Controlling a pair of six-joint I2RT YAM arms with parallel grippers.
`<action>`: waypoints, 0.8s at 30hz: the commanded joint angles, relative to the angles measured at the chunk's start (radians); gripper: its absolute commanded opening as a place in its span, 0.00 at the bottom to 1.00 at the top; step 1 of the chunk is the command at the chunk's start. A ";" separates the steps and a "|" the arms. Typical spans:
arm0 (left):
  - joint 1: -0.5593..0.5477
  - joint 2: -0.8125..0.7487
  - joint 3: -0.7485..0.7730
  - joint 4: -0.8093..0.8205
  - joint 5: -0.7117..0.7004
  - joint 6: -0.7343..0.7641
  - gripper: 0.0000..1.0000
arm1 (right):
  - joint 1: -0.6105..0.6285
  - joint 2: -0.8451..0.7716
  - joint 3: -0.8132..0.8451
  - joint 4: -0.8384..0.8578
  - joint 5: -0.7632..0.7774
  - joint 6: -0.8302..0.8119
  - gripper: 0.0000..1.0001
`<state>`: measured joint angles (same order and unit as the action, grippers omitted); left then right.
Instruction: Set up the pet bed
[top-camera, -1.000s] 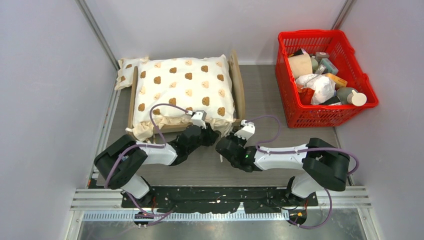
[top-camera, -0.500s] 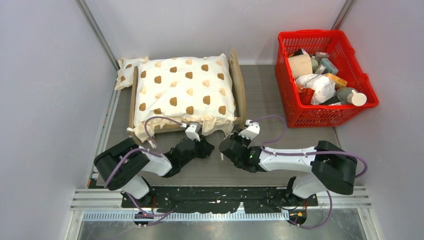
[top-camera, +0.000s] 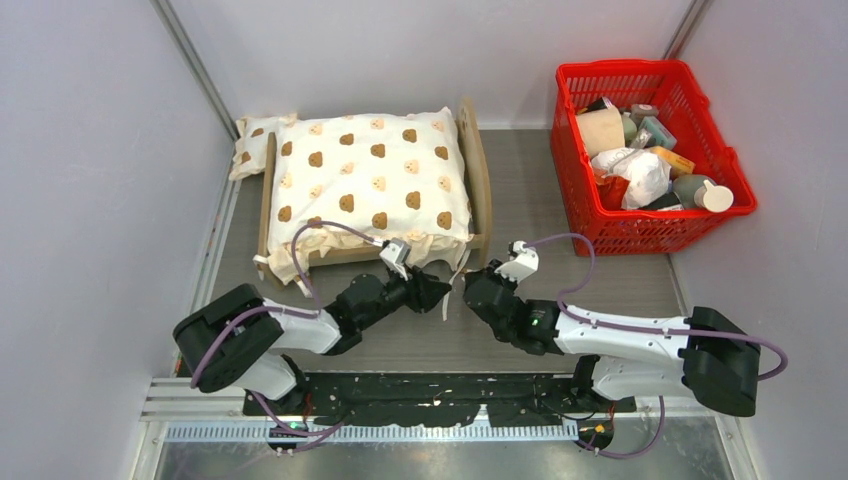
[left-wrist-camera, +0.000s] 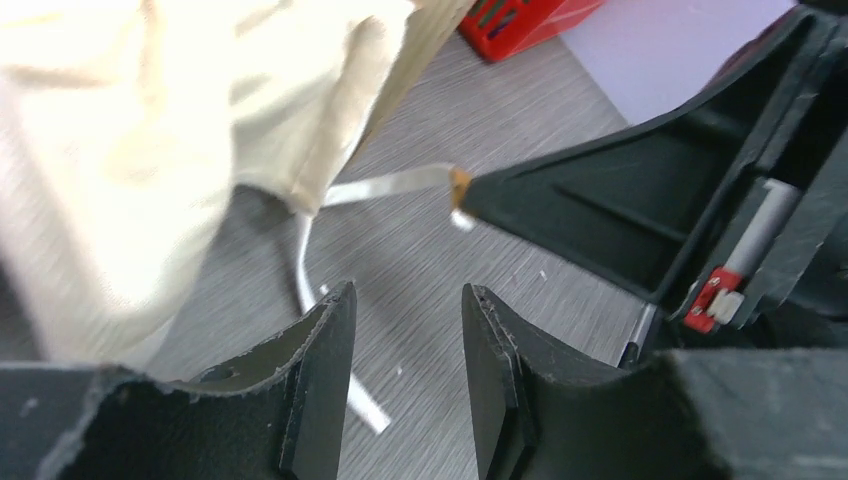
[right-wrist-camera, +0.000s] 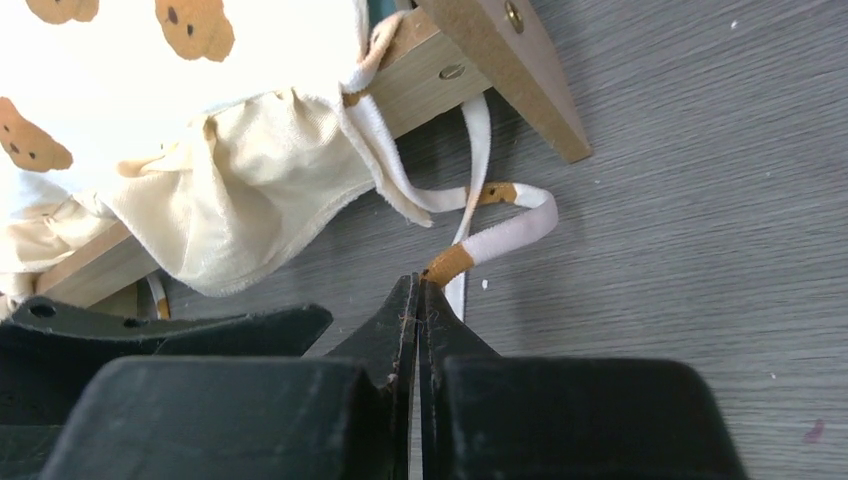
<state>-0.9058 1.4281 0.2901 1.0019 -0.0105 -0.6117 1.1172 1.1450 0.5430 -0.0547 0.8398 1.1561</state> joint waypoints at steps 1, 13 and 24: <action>-0.008 0.060 0.052 0.160 0.077 0.090 0.47 | -0.001 -0.032 -0.005 0.048 -0.034 -0.006 0.05; -0.008 0.133 0.147 0.107 0.171 0.143 0.48 | -0.002 -0.083 -0.057 0.103 -0.079 -0.009 0.05; -0.008 0.191 0.167 0.140 0.203 0.139 0.33 | -0.002 -0.101 -0.066 0.129 -0.090 -0.018 0.05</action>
<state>-0.9104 1.6077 0.4297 1.0657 0.1692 -0.4889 1.1133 1.0710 0.4786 0.0299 0.7479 1.1431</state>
